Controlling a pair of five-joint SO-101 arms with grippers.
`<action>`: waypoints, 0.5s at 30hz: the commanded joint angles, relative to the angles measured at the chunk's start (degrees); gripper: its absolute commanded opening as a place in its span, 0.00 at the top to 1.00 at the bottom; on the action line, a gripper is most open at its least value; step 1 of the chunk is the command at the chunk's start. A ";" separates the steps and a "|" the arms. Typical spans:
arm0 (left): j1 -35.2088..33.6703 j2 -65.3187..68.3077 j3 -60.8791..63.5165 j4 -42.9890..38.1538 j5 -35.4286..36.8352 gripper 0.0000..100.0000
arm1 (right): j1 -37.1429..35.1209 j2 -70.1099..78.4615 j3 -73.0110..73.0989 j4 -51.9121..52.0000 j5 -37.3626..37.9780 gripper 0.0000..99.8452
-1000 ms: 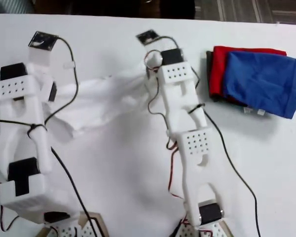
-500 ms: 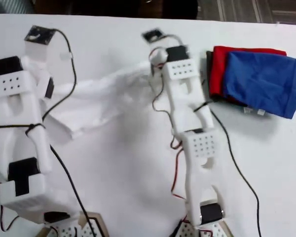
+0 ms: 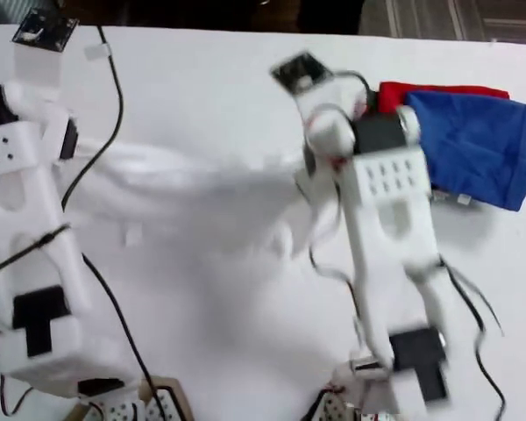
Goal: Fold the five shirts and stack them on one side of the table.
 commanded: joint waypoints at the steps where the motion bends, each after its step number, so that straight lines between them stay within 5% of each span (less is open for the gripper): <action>1: -1.14 -8.09 9.80 0.97 -0.09 0.97 | 0.66 -16.66 18.37 1.10 4.04 0.98; 8: -1.49 -12.13 35.30 -7.21 -0.26 0.97 | 0.66 -34.51 47.03 -5.23 11.96 0.97; 15: -1.49 -11.96 37.76 -8.53 -0.26 0.97 | 0.48 -44.18 46.68 -6.37 13.27 0.71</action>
